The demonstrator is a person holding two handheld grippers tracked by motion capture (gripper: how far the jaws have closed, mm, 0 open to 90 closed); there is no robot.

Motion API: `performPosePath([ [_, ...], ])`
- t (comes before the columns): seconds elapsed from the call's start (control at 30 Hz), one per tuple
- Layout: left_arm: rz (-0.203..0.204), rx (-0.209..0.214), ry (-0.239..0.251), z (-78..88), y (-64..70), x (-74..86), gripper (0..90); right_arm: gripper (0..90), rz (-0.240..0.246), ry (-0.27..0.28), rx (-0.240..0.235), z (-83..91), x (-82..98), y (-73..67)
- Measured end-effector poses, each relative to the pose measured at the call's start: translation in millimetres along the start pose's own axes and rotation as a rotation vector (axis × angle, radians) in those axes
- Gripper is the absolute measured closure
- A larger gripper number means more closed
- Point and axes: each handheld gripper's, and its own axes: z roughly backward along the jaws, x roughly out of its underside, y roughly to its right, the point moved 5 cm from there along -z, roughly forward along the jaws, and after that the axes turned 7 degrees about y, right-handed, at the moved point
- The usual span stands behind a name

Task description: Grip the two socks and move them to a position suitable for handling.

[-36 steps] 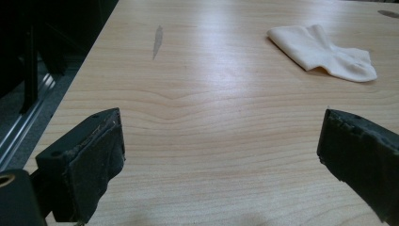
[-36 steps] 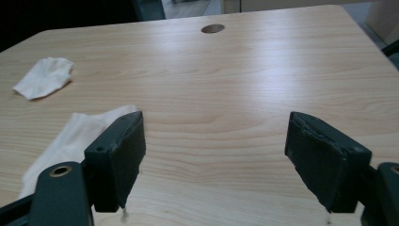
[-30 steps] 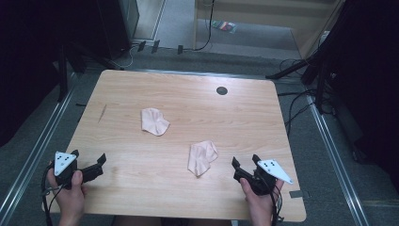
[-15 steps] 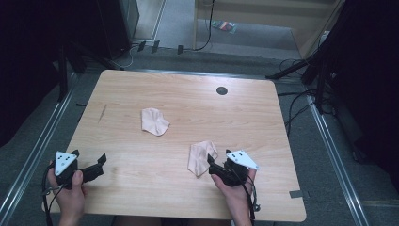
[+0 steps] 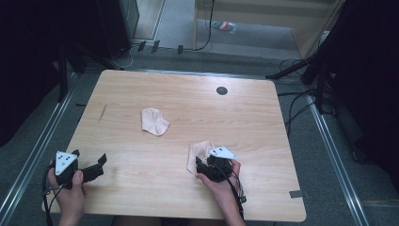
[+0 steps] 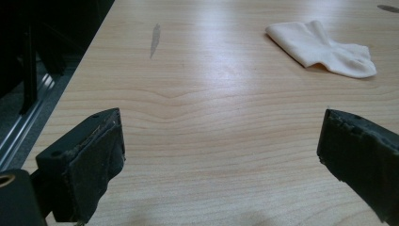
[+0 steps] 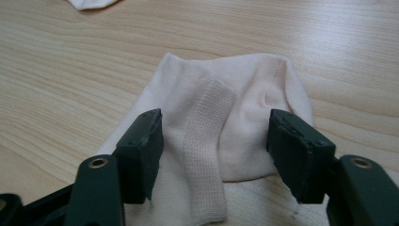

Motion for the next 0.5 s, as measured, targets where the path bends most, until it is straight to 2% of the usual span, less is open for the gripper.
performPosePath([
  [0.1,-0.005,-0.001,-0.002,-0.2,0.4,0.0,1.6,40.9,0.011,-0.008,0.014,-0.6,1.0,-0.9],
  [0.17,-0.007,-0.002,-0.003,-0.1,0.4,0.0,1.7,47.5,0.055,-0.009,0.052,-0.7,2.0,-1.4],
  [0.2,-0.006,-0.003,-0.003,-0.2,0.5,0.1,1.7,52.7,0.058,-0.012,0.056,-0.4,2.3,-2.5],
  [0.23,-0.006,-0.003,-0.003,-0.2,0.5,0.1,1.7,52.7,0.058,-0.012,0.056,-0.4,2.3,-2.5],
  [0.27,-0.003,-0.002,-0.006,-0.6,0.7,0.1,1.7,67.1,0.053,-0.002,0.049,0.3,2.6,-3.4],
  [0.33,-0.007,-0.002,-0.012,-1.0,1.0,0.2,1.7,77.9,0.042,0.004,0.037,0.5,2.3,-2.5],
  [0.37,-0.009,-0.002,-0.014,-1.4,1.3,0.2,1.7,80.0,0.033,0.004,0.02,0.5,2.3,-2.2],
  [0.5,-0.013,-0.011,-0.016,-1.9,1.6,0.2,1.7,83.5,0.012,0.019,0.006,3.6,0.0,-3.1],
])
